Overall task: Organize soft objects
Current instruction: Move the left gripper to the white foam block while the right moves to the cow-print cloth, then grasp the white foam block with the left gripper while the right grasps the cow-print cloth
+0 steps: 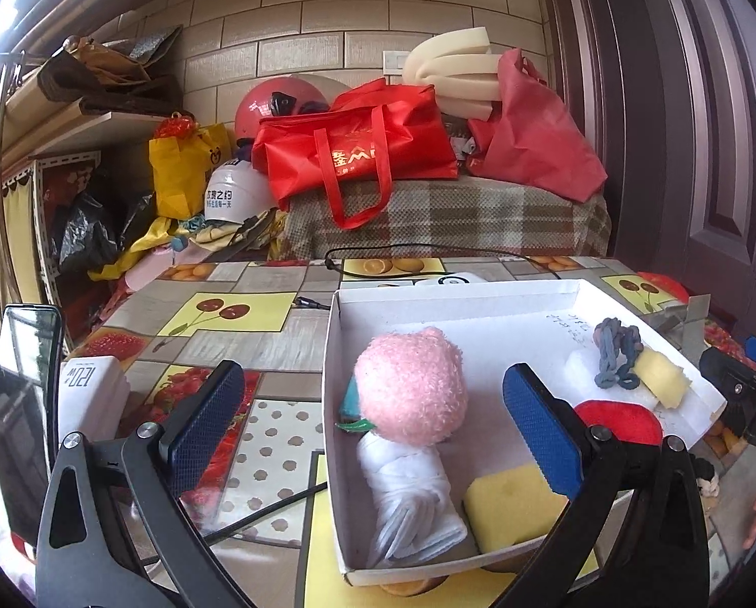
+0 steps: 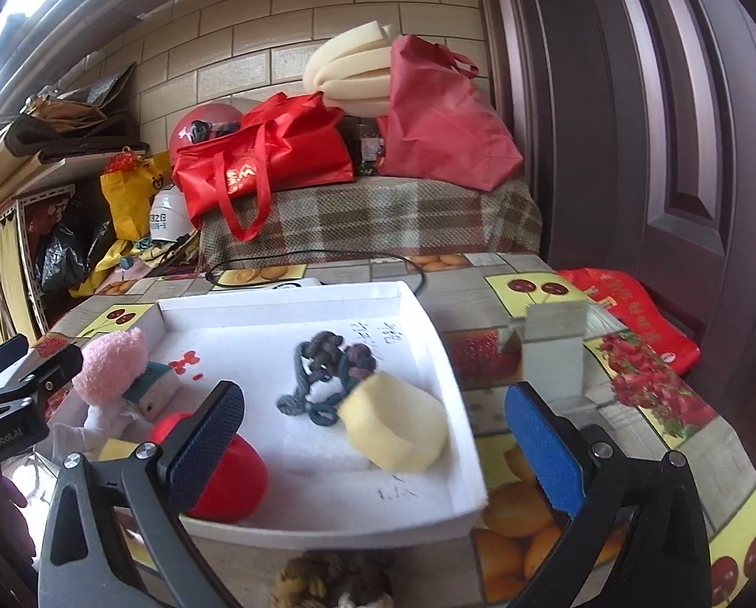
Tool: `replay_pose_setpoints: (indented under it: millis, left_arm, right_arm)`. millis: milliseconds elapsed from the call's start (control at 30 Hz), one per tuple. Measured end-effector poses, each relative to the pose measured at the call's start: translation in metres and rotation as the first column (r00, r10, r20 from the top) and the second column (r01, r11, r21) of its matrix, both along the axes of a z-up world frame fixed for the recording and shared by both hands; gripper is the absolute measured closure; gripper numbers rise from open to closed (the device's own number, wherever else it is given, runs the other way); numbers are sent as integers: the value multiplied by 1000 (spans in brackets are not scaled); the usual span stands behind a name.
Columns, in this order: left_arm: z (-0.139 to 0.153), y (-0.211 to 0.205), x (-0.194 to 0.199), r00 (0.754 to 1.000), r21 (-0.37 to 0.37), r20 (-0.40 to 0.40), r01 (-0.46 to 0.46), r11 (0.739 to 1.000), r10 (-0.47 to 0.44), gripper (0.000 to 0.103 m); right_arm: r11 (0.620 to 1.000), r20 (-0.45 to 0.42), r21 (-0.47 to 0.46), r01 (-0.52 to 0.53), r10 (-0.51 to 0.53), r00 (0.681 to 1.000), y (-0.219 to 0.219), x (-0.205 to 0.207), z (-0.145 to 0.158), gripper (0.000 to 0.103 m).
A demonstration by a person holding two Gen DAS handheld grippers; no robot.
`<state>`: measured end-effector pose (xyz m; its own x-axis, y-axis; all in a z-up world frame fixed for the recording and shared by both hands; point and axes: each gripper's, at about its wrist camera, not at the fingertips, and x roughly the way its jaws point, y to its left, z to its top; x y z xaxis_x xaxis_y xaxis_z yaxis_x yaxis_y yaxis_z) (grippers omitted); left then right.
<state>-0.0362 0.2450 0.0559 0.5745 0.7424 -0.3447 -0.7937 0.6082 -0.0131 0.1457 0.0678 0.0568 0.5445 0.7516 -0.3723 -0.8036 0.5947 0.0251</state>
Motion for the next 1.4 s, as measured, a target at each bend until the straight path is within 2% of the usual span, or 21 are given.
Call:
replay_pose_setpoints:
  millis: [133,300,533,667,767,800,867,933,967,1000,1100,1200,1233,1300,1367,1400]
  left_arm:
    - [0,-7,-9,1000,7,1,-6,1000,6,0]
    - [-2,-17,-19,999,-11,-13,42,999,-42,0]
    - [-3,-47,-48,987,-23,-12,162,987,-162,0]
    - [-6,-71,-59,958,-35,-57,279,960,-281,0]
    - [-11,-92,-67,905,-72,-91,410,909,-415,0]
    - [-12,-100,-70,876,-88,-95,466,881,-473,0]
    - [-14,-115,-77,795,-130,-84,588,798,-600,0]
    - [-19,-129,-78,712,-202,-86,673,712,-697,1]
    - [-23,-137,-78,677,-235,-95,697,678,-730,1]
    - [-26,-145,-76,651,-257,-115,710,656,-750,1]
    - [-34,-172,-66,592,-260,-223,729,633,-774,1]
    - [-48,-191,-50,513,-307,-326,737,602,-795,1]
    - [-54,-195,-43,493,-326,-358,730,601,-793,1]
    - [-58,-195,-34,483,-347,-372,720,601,-793,1]
    - [-60,-187,-28,495,-370,-356,704,606,-793,1]
    - [-61,-182,-26,492,-393,-341,700,597,-801,1]
  right_arm:
    - [1000,-15,7,29,-29,999,-20,2,0,0]
    - [999,-30,-7,52,-52,998,-44,1,-2,0]
    - [998,-92,-35,50,-53,994,-82,-5,-7,0]
    - [997,-212,-78,-26,9,977,-98,-8,-18,0]
    - [987,-313,-47,-151,129,941,-113,-19,-27,0]
    - [979,-339,-33,-199,176,924,-117,-25,-29,0]
    - [960,-381,-15,-281,254,889,-125,-35,-32,0]
    - [935,-411,8,-355,327,851,-131,-46,-33,0]
    - [925,-414,11,-379,349,840,-133,-50,-32,0]
    - [917,-409,6,-399,366,836,-133,-56,-30,0]
    - [886,-376,-54,-460,409,832,-120,-75,-30,0]
    - [854,-379,-95,-511,443,812,-104,-89,-34,0]
    - [849,-385,-106,-518,445,808,-100,-92,-36,0]
    - [845,-398,-168,-508,413,819,-86,-94,-43,1]
    - [831,-429,-210,-515,395,813,-77,-93,-51,17]
    - [832,-427,-214,-511,391,815,-77,-92,-52,19]
